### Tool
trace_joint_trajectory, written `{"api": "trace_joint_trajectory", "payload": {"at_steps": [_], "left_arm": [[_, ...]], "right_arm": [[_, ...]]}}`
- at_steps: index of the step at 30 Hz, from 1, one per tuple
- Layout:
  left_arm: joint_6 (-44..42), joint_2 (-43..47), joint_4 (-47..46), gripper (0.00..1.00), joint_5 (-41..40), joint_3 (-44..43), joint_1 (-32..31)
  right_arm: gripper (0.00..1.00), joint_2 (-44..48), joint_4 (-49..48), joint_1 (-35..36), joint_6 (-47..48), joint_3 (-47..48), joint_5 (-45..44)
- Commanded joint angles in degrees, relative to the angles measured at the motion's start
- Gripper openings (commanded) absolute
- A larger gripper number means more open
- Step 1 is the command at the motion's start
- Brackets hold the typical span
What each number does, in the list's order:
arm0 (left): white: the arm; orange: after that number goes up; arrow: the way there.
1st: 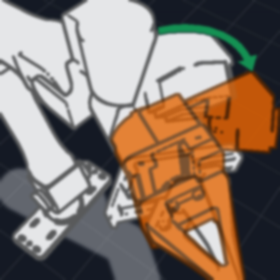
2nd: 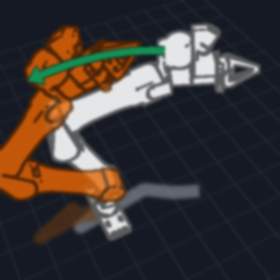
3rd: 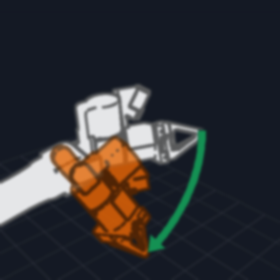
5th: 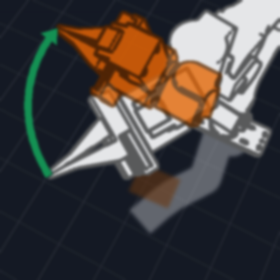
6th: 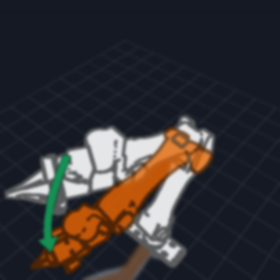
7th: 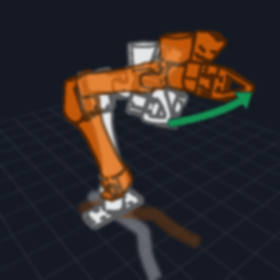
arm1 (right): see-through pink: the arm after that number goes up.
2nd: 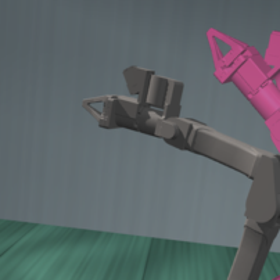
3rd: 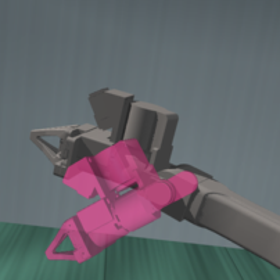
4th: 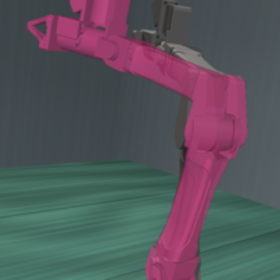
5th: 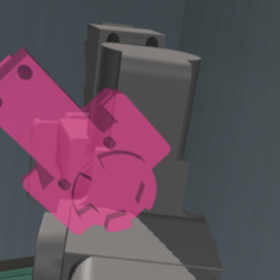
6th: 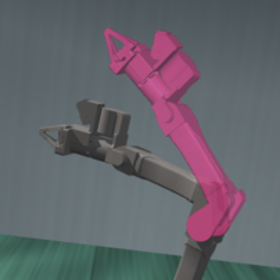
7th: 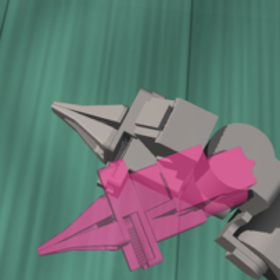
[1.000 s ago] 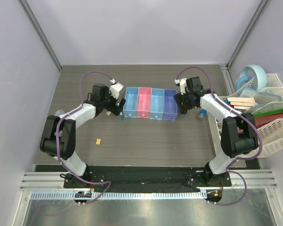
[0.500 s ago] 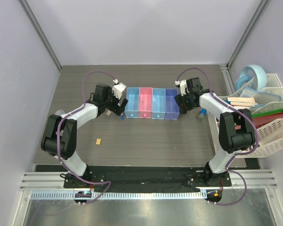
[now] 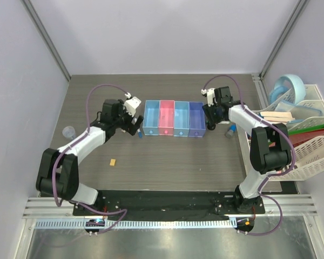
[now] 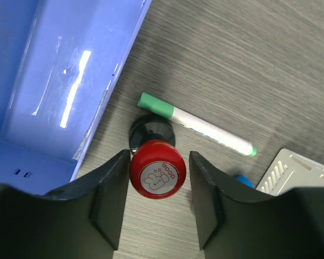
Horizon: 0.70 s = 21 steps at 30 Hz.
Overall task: Sort the stationery into containers
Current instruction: Pick up the stationery from the center of the board.
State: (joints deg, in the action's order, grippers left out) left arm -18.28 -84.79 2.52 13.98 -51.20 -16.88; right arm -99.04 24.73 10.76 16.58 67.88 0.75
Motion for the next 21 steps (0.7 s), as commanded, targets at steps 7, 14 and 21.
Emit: {"api": "trace_joint_trajectory", "payload": {"at_steps": [7, 14, 21], "left_arm": [[-3.1, 14.5, 2.9, 1.00, 0.3, 10.1, -0.3], [-5.4, 20.0, 4.9, 1.00, -0.8, 16.4, -0.3], [-5.9, 23.9, 3.3, 1.00, -1.8, 20.9, -0.3]], "right_arm": [[0.39, 1.8, -2.7, -0.6, 0.0, 1.1, -0.5], [0.39, 5.8, 0.8, -0.7, -1.5, 5.6, -0.4], [0.39, 7.6, 4.3, -0.6, -2.2, 12.4, 0.4]]}}
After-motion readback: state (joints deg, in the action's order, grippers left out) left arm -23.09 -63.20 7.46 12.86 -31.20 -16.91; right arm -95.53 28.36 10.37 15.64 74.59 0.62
